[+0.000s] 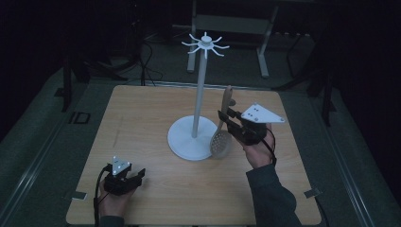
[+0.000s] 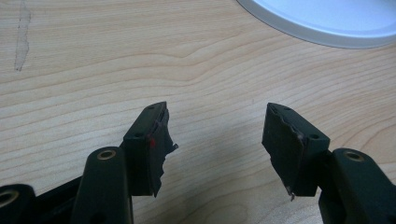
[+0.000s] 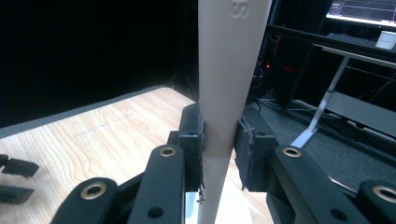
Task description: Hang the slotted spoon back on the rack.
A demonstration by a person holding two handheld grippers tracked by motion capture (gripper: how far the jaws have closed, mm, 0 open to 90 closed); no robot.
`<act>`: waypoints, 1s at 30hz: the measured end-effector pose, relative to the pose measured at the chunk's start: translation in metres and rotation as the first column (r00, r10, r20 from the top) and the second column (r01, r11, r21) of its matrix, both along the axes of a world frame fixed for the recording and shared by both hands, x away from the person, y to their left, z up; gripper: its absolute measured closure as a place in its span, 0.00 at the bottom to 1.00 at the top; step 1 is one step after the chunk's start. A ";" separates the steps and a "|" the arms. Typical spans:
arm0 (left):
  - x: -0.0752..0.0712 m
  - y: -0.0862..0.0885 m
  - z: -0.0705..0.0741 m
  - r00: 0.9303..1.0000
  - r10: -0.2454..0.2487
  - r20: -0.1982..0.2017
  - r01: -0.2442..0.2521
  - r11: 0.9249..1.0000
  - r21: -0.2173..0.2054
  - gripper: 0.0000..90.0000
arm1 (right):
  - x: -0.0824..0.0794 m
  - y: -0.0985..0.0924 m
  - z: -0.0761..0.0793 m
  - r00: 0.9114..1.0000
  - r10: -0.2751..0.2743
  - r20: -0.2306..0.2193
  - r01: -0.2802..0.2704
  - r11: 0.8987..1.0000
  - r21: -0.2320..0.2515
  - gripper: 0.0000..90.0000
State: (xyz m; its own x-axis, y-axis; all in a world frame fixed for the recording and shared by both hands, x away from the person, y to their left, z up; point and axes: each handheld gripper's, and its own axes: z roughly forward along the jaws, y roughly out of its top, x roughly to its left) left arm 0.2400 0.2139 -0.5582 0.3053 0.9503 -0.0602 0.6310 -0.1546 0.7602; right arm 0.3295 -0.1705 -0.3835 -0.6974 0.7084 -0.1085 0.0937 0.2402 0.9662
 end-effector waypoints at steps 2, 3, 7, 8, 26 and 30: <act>0.000 0.000 0.000 1.000 -0.001 0.000 0.001 1.000 0.001 0.46 | 0.001 0.000 0.002 1.000 -0.001 0.002 0.001 1.000 0.006 0.82; 0.000 0.000 0.000 1.000 -0.001 0.000 0.001 1.000 0.001 0.46 | 0.001 0.000 0.003 1.000 -0.001 0.002 0.001 1.000 0.009 0.82; 0.000 0.000 0.000 1.000 -0.001 0.000 0.001 1.000 0.001 0.46 | 0.002 0.002 0.008 1.000 0.001 0.010 -0.001 1.000 0.015 0.82; 0.000 0.000 0.000 1.000 0.000 0.000 0.000 1.000 0.001 0.46 | 0.002 0.002 0.009 1.000 0.001 0.012 -0.001 1.000 0.017 0.82; 0.000 -0.001 0.000 1.000 -0.001 -0.002 0.001 1.000 0.002 0.46 | 0.006 0.002 0.026 1.000 -0.002 0.027 0.002 1.000 0.025 0.82; 0.000 -0.001 0.000 1.000 -0.001 -0.002 0.001 1.000 0.002 0.46 | 0.008 0.002 0.029 1.000 0.000 0.021 0.000 1.000 0.030 0.82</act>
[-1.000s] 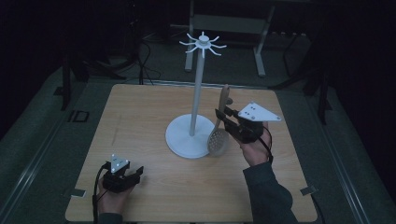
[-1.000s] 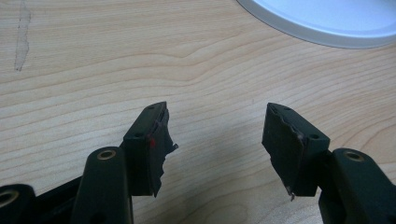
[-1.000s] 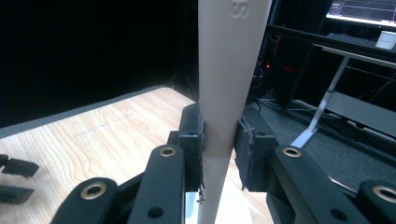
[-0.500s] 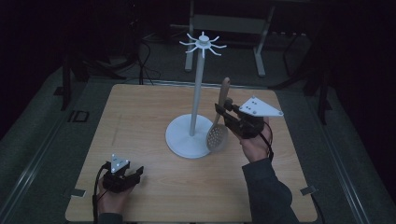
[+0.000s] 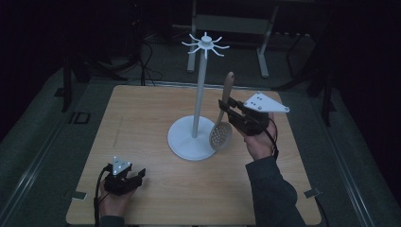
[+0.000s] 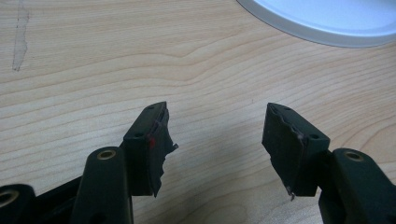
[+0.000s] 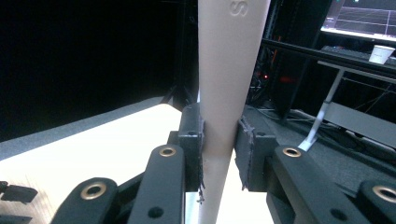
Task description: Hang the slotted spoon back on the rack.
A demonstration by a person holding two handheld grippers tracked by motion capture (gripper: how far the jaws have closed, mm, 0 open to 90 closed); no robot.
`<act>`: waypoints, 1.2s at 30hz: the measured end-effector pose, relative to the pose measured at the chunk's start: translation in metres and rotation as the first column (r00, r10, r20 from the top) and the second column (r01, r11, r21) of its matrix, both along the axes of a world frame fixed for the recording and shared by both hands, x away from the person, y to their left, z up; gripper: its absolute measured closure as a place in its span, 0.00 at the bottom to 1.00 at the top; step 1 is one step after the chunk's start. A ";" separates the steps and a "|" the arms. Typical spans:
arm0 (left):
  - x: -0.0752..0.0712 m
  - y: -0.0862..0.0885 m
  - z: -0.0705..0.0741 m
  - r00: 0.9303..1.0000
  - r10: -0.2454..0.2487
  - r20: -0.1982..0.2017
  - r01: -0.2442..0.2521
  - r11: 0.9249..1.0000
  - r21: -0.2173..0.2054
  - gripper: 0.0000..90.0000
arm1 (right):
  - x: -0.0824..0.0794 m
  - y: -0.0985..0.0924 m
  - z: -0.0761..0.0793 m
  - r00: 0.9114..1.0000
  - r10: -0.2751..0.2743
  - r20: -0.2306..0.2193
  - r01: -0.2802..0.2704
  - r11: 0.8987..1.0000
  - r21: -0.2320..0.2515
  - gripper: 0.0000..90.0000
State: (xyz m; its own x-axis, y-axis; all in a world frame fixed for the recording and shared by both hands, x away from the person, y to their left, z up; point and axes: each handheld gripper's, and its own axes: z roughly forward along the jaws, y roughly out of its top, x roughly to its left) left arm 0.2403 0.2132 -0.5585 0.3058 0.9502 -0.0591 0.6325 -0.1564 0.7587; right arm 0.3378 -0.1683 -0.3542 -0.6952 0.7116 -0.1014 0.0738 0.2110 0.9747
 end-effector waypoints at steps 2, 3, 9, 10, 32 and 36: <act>0.000 0.000 0.000 1.000 0.000 0.000 0.000 1.000 0.000 0.46 | 0.001 0.000 0.003 1.000 0.003 0.002 -0.003 1.000 0.002 0.82; 0.000 0.000 0.000 1.000 0.000 0.000 0.000 1.000 0.000 0.46 | 0.001 0.001 0.004 1.000 0.002 0.002 -0.002 1.000 0.003 0.82; 0.000 0.001 0.001 1.000 -0.001 0.001 0.001 1.000 -0.002 0.46 | 0.003 0.003 0.011 1.000 0.005 0.011 -0.005 1.000 0.004 0.82; 0.000 0.001 0.001 1.000 -0.001 0.001 0.001 1.000 -0.002 0.46 | 0.003 0.003 0.011 1.000 0.005 0.011 -0.005 1.000 0.004 0.82; 0.000 0.001 0.001 1.000 0.001 0.003 -0.001 1.000 -0.002 0.46 | 0.022 0.004 0.024 0.999 -0.010 -0.033 0.010 1.000 -0.003 0.82; 0.000 0.001 0.001 1.000 0.001 0.002 -0.001 1.000 -0.003 0.46 | 0.024 0.004 0.024 0.999 -0.005 -0.044 0.005 1.000 0.004 0.82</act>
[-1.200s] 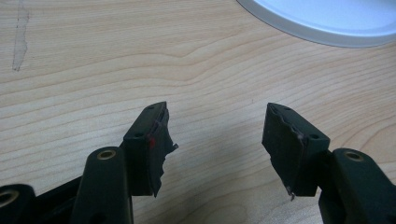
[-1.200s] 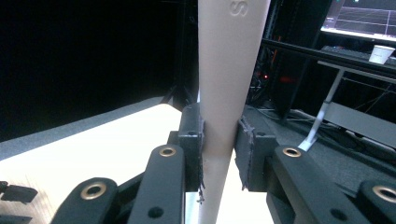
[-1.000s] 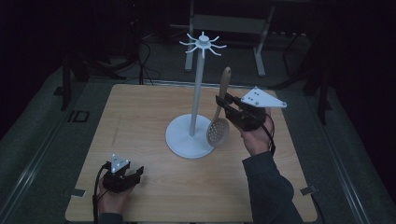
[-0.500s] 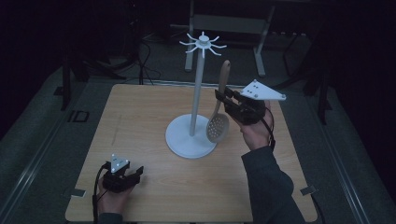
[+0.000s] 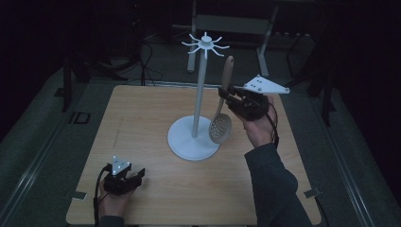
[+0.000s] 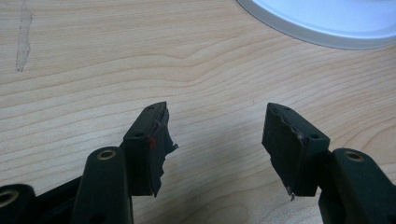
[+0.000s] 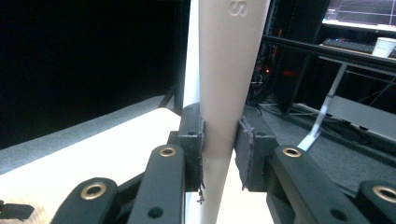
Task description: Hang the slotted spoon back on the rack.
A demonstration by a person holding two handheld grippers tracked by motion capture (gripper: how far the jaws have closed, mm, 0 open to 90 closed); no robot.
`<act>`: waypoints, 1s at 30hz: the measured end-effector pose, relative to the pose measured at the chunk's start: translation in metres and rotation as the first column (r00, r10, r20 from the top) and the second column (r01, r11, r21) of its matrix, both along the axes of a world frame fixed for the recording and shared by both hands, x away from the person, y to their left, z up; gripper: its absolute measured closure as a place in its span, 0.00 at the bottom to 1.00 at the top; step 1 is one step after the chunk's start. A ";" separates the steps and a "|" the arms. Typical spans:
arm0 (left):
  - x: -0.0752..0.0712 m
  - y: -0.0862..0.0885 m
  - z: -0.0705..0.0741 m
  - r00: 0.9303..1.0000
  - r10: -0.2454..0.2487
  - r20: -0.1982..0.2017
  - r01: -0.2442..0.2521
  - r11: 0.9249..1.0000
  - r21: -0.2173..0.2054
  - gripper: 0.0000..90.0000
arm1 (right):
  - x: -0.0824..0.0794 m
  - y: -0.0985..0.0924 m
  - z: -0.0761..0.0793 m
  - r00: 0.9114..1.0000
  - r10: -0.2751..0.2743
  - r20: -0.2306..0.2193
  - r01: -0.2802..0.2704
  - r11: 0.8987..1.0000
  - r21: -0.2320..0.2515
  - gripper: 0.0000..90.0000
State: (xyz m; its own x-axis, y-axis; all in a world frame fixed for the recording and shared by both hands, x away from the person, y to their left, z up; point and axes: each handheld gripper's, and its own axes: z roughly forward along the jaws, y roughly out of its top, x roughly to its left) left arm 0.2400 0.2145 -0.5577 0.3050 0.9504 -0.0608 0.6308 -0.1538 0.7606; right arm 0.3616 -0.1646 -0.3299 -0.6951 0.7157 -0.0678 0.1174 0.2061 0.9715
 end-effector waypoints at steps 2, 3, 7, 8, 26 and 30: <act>0.000 0.000 0.000 1.000 0.000 0.000 0.000 1.000 0.000 0.46 | 0.002 0.001 0.001 1.000 0.005 -0.010 -0.005 1.000 0.008 0.82; 0.000 0.000 0.000 1.000 0.000 0.000 0.000 1.000 0.000 0.46 | 0.003 0.001 0.002 1.000 0.005 -0.010 -0.005 1.000 0.010 0.82; 0.000 0.000 0.000 1.000 0.000 0.000 0.000 1.000 -0.001 0.46 | 0.005 0.003 0.004 1.000 0.014 -0.018 -0.013 1.000 0.003 0.82; 0.000 0.000 0.000 1.000 0.001 0.000 -0.001 1.000 -0.001 0.46 | 0.005 0.004 0.005 1.000 0.014 -0.019 -0.014 1.000 0.002 0.82; 0.000 0.000 -0.001 1.000 0.000 -0.003 0.000 1.000 0.004 0.46 | 0.015 0.012 0.007 0.998 0.029 -0.053 -0.029 1.000 0.002 0.82; 0.001 0.000 -0.001 1.000 0.001 -0.004 -0.001 1.000 0.003 0.46 | 0.016 0.014 0.008 0.998 0.031 -0.056 -0.031 1.000 0.000 0.82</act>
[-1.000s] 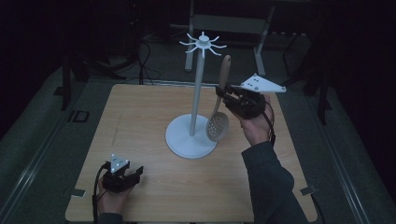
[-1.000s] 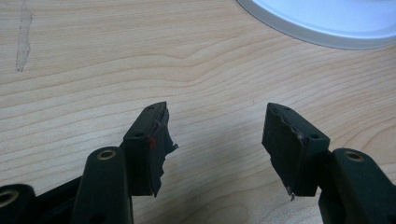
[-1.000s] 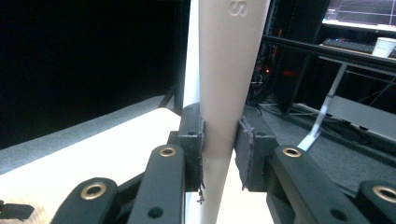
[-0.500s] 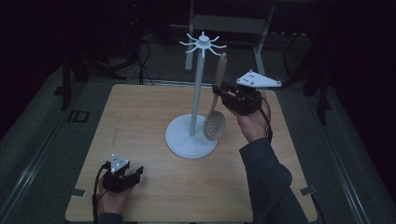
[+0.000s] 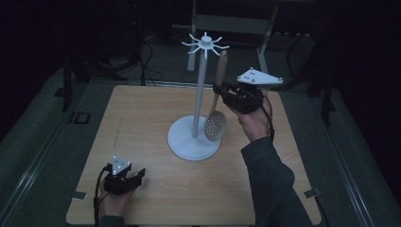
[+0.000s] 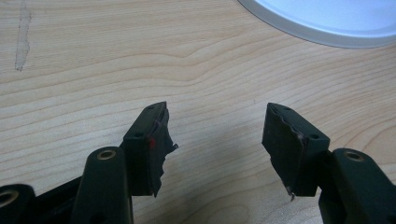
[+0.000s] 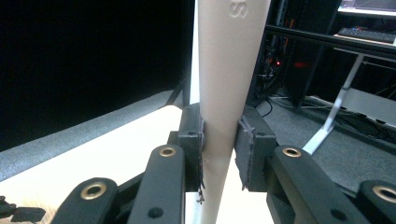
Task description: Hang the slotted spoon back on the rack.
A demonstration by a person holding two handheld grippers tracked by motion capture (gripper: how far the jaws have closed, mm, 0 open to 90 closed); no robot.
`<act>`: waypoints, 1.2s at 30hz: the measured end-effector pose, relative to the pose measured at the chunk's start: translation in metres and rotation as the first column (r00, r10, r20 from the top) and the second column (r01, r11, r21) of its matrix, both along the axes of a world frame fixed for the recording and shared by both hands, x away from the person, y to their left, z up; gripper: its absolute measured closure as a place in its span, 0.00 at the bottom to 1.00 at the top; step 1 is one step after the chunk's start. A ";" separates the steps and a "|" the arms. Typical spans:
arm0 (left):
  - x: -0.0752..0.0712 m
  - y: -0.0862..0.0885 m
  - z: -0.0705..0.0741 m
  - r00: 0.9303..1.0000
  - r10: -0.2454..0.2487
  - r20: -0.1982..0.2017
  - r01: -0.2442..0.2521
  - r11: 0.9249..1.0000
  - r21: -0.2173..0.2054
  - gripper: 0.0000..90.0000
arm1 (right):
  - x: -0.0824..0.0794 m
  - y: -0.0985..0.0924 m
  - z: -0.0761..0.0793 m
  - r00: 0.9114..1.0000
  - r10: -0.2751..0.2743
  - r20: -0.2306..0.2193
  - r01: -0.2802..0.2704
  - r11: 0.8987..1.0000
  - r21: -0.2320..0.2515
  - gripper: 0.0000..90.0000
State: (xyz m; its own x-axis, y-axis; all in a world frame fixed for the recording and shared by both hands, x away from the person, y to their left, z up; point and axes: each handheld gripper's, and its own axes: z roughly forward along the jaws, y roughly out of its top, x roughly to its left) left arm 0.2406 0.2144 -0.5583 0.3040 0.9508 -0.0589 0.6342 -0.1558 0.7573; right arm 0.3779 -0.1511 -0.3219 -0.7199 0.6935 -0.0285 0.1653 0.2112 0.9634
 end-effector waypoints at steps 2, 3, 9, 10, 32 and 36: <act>0.000 0.000 0.000 1.000 -0.001 -0.001 0.001 1.000 -0.001 0.46 | 0.001 0.001 0.000 1.000 0.000 -0.002 0.000 1.000 -0.003 0.82; 0.000 0.000 0.000 1.000 -0.001 -0.001 0.001 1.000 -0.001 0.46 | 0.001 0.001 0.000 1.000 0.000 -0.002 0.000 1.000 -0.003 0.82; 0.000 0.001 0.000 1.000 0.000 0.003 0.000 1.000 -0.006 0.46 | 0.002 0.004 0.001 1.000 0.000 -0.004 0.000 1.000 -0.004 0.82; 0.000 0.001 0.000 1.000 0.001 0.003 -0.001 1.000 -0.007 0.46 | 0.002 0.005 0.001 1.000 -0.002 -0.007 0.002 1.000 -0.004 0.82; 0.000 0.000 0.001 1.000 0.003 0.007 -0.003 1.000 -0.009 0.46 | 0.010 0.016 -0.001 1.000 -0.006 -0.028 0.006 1.000 -0.009 0.82; 0.000 0.001 0.001 1.000 0.003 0.008 -0.003 1.000 -0.009 0.46 | 0.011 0.018 -0.002 0.999 -0.007 -0.033 0.007 1.000 -0.005 0.82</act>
State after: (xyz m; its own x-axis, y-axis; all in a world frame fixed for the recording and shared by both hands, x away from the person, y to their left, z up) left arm 0.2402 0.2150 -0.5576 0.3014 0.9513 -0.0647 0.6286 -0.1473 0.7637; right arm 0.3893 -0.1332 -0.3243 -0.7153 0.6987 -0.0083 0.1982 0.2142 0.9565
